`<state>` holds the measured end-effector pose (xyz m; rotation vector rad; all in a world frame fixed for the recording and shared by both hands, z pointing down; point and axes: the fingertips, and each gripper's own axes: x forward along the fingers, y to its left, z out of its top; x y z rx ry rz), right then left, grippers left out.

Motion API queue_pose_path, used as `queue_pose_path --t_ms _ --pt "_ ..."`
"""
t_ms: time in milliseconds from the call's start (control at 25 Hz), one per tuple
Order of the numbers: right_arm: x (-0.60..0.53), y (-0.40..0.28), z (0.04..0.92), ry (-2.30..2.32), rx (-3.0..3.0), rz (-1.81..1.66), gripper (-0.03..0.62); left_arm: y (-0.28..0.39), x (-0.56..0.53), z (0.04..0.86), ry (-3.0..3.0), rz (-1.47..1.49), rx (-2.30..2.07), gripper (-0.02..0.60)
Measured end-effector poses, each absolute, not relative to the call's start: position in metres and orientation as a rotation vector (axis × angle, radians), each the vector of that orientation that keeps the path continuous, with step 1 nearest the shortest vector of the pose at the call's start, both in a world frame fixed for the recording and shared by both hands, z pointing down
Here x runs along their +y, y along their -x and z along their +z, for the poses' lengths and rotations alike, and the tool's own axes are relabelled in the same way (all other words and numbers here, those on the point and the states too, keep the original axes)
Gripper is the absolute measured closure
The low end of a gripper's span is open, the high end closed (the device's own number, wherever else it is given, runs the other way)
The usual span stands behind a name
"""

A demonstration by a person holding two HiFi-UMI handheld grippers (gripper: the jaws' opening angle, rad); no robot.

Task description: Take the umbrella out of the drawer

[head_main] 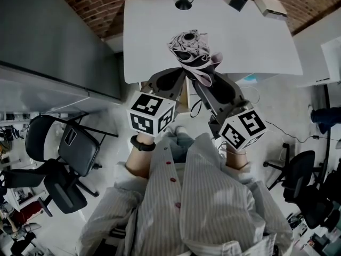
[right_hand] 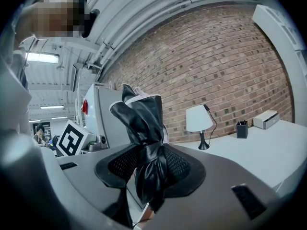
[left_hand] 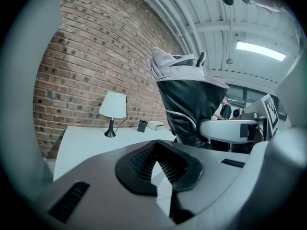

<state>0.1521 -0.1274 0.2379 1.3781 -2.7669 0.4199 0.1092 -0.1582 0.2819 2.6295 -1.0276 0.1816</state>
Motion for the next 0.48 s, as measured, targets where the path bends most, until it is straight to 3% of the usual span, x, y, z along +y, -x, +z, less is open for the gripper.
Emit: queue_pose_path --t_ms 480 --pt "-0.1293 -0.1541 0.2424 -1.360 -2.760 0.434 0.410 -0.1163 -0.1610 0.2813 -2.633 0.179 -1.019 0.572"
